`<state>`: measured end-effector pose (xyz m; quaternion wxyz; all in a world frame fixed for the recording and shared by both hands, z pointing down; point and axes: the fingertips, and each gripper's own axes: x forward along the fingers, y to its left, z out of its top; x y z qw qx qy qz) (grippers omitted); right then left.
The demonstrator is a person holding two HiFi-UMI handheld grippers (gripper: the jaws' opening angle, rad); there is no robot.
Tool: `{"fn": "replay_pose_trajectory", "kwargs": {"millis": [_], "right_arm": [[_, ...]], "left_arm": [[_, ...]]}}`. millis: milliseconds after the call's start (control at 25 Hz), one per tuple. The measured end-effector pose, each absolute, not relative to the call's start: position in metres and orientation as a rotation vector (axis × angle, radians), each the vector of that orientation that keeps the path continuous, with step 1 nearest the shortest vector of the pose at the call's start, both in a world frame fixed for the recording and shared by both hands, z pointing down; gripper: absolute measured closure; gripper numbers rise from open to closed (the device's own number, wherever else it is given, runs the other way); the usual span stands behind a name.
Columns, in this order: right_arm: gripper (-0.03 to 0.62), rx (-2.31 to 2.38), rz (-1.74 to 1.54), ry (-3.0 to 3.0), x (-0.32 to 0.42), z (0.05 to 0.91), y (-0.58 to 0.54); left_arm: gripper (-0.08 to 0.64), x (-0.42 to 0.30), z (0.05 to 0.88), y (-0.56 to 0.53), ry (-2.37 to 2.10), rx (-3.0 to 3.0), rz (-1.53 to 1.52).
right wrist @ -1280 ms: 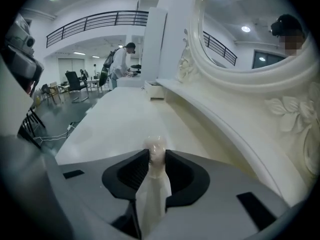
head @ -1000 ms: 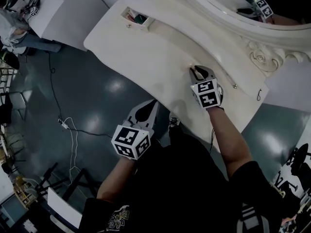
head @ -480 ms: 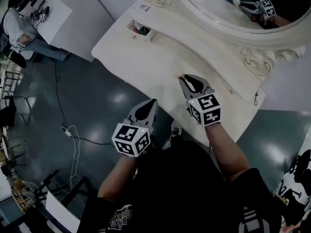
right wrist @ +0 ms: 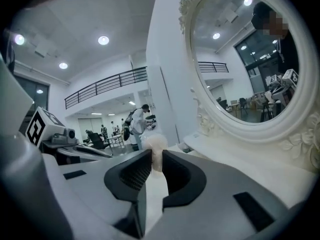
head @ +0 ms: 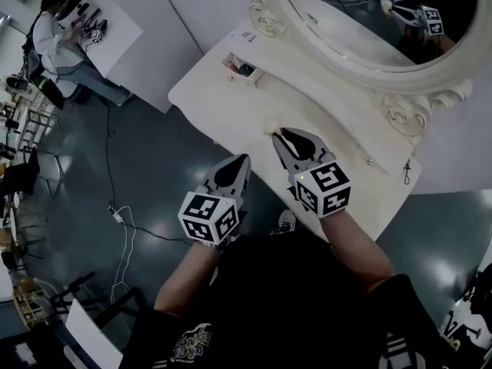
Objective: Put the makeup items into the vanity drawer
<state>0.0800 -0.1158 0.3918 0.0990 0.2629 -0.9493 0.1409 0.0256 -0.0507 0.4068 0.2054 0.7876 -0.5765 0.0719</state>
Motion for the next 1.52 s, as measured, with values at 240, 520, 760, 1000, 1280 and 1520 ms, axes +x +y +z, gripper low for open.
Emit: {"fn": "replay_pose_trajectory", "kwargs": {"millis": [240, 520, 760, 1000, 1280, 1520], "right_arm": [[0.508, 0.761, 0.37, -2.867, 0.072, 0.376, -0.112], [0.508, 0.803, 0.359, -2.883, 0.06, 0.37, -0.12], [0.509, 0.904, 0.377, -2.864, 0.045, 0.379, -0.14], [0.509, 1.01, 0.387, -2.824, 0.005, 0.381, -0.171], [0.509, 1.098, 0.396, -2.733, -0.037, 0.388, -0.207], [0.509, 1.14, 0.409, -2.653, -0.062, 0.404, -0.238]], "left_arm": [[0.56, 0.015, 0.394, -0.061, -1.673, 2.23, 0.193], [0.56, 0.002, 0.395, -0.074, -1.658, 2.253, 0.191], [0.56, -0.015, 0.402, -0.096, -1.585, 2.317, 0.204], [0.56, -0.058, 0.4, -0.129, -1.508, 2.378, 0.213], [0.56, -0.105, 0.4, -0.162, -1.427, 2.4, 0.188], [0.56, -0.128, 0.416, -0.187, -1.359, 2.4, 0.193]]}}
